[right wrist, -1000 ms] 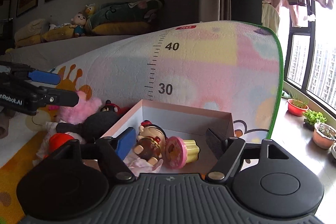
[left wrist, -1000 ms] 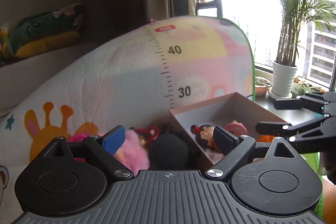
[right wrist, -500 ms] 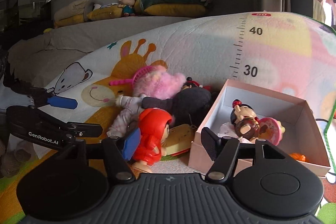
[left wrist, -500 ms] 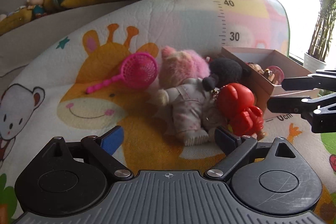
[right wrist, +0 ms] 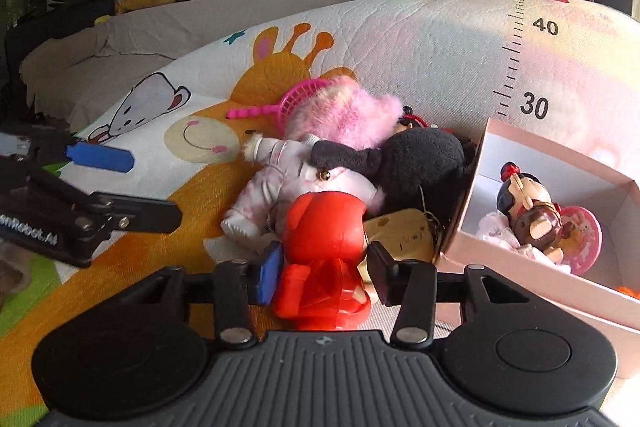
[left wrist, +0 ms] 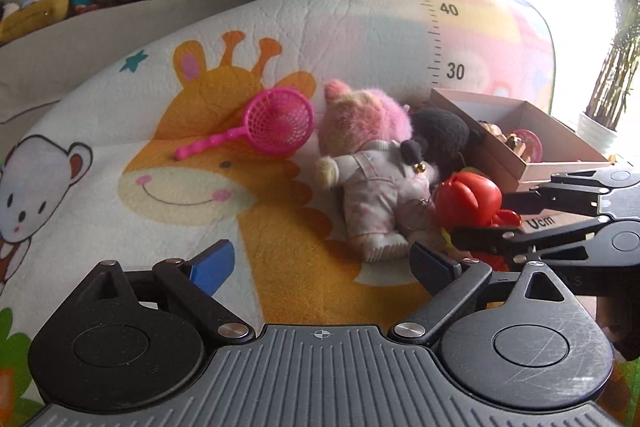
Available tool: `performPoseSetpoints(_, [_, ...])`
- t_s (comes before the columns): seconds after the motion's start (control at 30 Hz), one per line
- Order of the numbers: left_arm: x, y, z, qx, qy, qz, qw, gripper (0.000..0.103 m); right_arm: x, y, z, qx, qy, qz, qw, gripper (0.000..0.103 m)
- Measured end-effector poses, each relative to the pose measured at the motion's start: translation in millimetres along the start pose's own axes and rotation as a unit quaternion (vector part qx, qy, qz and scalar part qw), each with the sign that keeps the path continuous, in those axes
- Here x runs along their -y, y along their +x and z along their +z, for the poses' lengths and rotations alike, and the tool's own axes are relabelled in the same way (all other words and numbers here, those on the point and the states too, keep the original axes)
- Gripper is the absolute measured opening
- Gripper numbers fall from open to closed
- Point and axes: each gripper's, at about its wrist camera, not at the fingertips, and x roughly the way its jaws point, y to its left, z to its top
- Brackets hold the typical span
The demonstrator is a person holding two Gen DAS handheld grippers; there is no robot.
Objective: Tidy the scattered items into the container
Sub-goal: 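Grasp the red plastic toy with the right tool while the left tool grasps the pale yellow keychain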
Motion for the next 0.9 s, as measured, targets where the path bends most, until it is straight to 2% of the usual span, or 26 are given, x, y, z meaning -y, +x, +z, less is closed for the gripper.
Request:
performPoseSetpoints(0.07, [11,5,3,0.002,0.014,-0.015,0.9998,0.098,7,-13,-10,-0.002,-0.002,-0.01,1.0,0.046])
performPoseSetpoints(0.2, [44,18,11,0.018,0.064,-0.052,0.9965,0.096,32,-38,-28,-0.011,0.041,-0.028,0.999,0.046])
performPoseSetpoints(0.23, [53,21,14,0.024,0.079,-0.06,0.9948,0.092,39,-44,-33,-0.011,0.055,-0.033,0.998,0.046])
performPoseSetpoints(0.27, [62,27,17,0.025,0.095,-0.064,0.9931,0.072,46,-50,-38,-0.01,0.069,-0.04,0.997,0.046])
performPoseSetpoints(0.3, [70,33,19,0.025,0.11,-0.068,0.9912,0.062,52,-53,-43,-0.009,0.081,-0.044,0.996,0.046])
performPoseSetpoints(0.47, [98,68,25,0.011,0.157,-0.095,0.9829,0.065,75,-66,-62,0.001,0.134,-0.054,0.99,0.046])
performPoseSetpoints(0.63, [107,96,22,-0.014,0.177,-0.086,0.9802,0.066,79,-59,-71,0.007,0.142,-0.057,0.988,0.05])
performPoseSetpoints(0.73, [114,100,17,-0.011,0.195,-0.07,0.9782,0.061,82,-56,-73,0.001,0.153,-0.058,0.987,0.05])
performPoseSetpoints(0.9, [112,98,18,-0.013,0.184,-0.066,0.9806,0.056,81,-54,-74,0.004,0.159,-0.061,0.985,0.05])
